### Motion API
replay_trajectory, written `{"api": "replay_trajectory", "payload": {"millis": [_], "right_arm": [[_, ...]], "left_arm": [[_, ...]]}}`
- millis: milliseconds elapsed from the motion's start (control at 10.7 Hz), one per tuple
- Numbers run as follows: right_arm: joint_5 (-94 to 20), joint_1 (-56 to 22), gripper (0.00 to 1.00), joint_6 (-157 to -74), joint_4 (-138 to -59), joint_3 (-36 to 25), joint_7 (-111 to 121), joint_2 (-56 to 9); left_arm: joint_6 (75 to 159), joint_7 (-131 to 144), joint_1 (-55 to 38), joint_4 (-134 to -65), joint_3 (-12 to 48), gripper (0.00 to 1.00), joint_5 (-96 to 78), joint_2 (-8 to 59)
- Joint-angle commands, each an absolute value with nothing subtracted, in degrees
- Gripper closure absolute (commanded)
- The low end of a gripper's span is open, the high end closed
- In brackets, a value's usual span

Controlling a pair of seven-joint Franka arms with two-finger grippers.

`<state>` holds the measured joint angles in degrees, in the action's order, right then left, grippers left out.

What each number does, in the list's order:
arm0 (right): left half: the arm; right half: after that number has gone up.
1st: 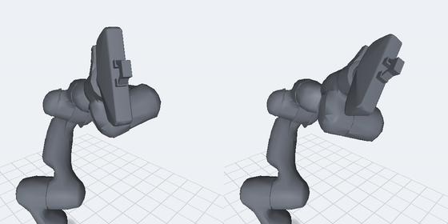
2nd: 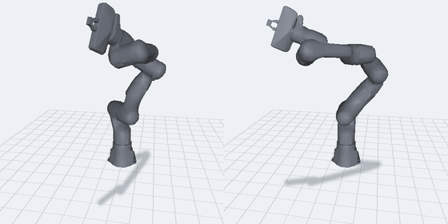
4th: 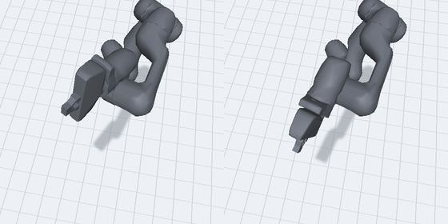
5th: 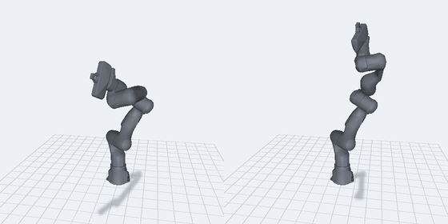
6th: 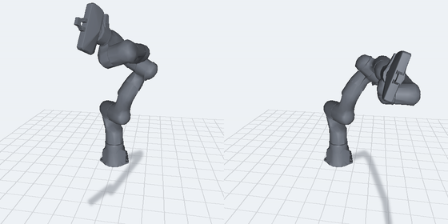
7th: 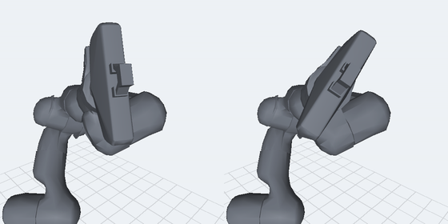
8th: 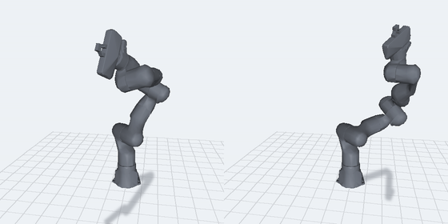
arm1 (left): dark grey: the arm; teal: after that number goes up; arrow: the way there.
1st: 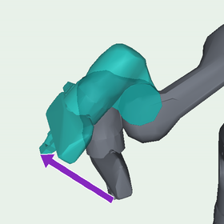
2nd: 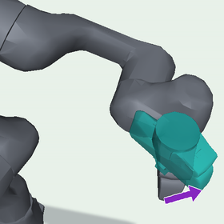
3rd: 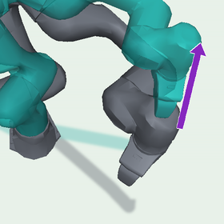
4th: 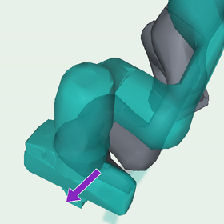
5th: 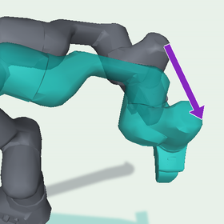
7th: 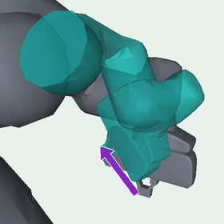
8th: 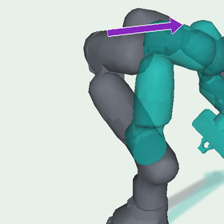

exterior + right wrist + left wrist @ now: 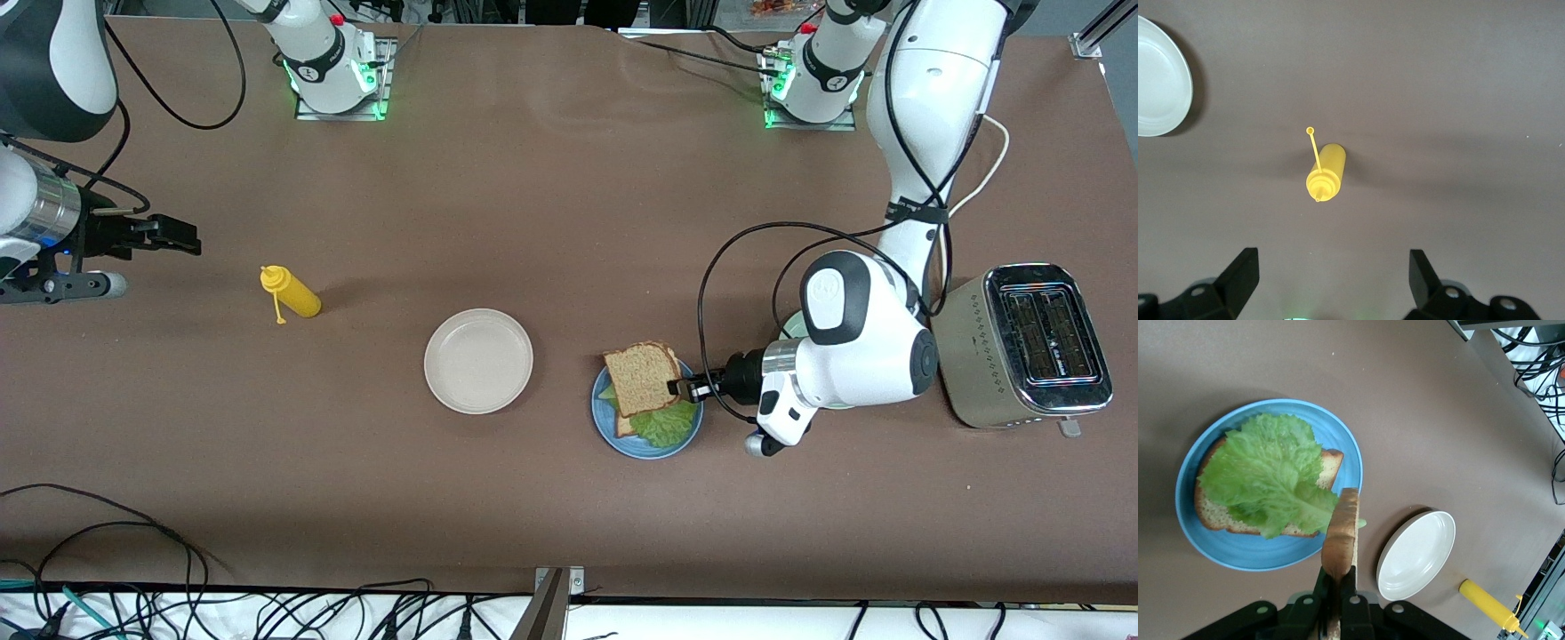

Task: Make sandwich in blue plate with both arms
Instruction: 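Lower the bread slice onto the lettuce and open the left gripper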

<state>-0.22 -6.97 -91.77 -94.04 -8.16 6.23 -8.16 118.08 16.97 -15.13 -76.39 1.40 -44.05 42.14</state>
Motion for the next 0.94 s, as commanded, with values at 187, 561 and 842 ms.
{"api": "replay_trajectory", "payload": {"millis": [187, 561, 842], "right_arm": [[0.4, -6.9, 0.00, -91.5, -93.5, -8.1, 5.4, -8.3], [0.4, -6.9, 0.00, -91.6, -93.5, -8.1, 5.4, -8.2], [0.4, -6.9, 0.00, -91.3, -93.5, -8.2, 5.4, -8.2]], "left_arm": [[118.7, 16.4, -16.3, -72.9, 0.4, 1.00, -45.6, 44.6], [119.4, 9.9, -15.6, -73.1, 0.4, 0.95, -45.6, 46.0], [119.4, 9.5, -15.6, -73.2, 0.3, 0.63, -45.6, 46.5]]}}
